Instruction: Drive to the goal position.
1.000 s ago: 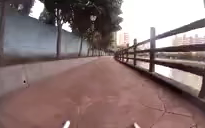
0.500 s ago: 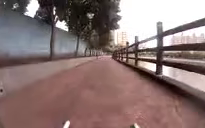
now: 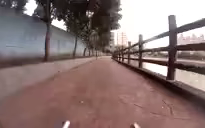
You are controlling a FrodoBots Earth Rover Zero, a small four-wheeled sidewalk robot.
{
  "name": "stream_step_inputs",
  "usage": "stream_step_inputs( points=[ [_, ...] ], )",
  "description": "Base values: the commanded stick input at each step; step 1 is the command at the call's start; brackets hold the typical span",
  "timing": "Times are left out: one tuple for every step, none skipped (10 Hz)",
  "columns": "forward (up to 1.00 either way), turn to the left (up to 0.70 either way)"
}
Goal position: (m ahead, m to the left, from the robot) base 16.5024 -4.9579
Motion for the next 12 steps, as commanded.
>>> stream_step_inputs(
  points=[
    [1.00,0.00],
    [1.00,0.00],
    [1.00,0.00],
    [1.00,-0.07],
    [1.00,-0.37],
    [1.00,-0.28],
    [1.00,-0.05],
    [1.00,-0.01],
    [1.00,0.00],
    [1.00,-0.05],
    [1.00,-0.23],
    [1.00,-0.38]
  ],
)
